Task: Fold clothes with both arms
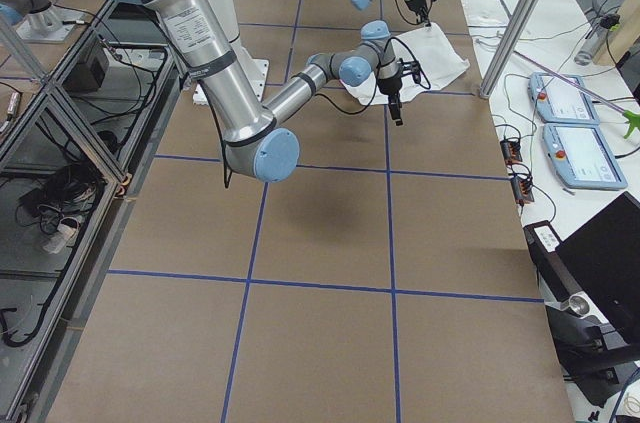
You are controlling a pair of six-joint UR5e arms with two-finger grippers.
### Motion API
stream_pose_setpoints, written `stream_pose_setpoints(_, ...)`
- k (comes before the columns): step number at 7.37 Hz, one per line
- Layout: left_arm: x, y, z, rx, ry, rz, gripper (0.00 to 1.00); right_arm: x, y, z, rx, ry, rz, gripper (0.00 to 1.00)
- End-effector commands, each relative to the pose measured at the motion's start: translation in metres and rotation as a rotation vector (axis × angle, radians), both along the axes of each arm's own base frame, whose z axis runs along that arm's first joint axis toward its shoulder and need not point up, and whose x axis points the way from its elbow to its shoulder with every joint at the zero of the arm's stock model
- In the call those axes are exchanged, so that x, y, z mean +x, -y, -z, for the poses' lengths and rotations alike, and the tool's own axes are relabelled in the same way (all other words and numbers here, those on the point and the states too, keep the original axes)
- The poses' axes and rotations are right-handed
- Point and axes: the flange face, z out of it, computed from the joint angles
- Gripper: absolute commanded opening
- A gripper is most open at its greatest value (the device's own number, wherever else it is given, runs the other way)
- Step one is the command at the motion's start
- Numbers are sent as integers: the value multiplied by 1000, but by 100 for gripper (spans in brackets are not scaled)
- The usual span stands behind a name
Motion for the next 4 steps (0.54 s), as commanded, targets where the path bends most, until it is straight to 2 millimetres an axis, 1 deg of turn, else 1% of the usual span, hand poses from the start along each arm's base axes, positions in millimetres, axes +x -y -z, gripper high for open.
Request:
stream_pose_setpoints(1,-3,9,2,37,-35,6,99,-37,-26,21,-19,108,-27,100)
stream_pose_setpoints(2,-9,2,-8,75,-69,2,100,-62,-38,44,-51,160,-72,100)
stream_pose_setpoints(3,-14,-9,-9,76,-97,-25,100,-90,-56,59,-107,206,-139,100)
stream_pose_setpoints(4,-18,-17,-10,83,-106,-30,100,-114,-80,61,-146,234,-189,98)
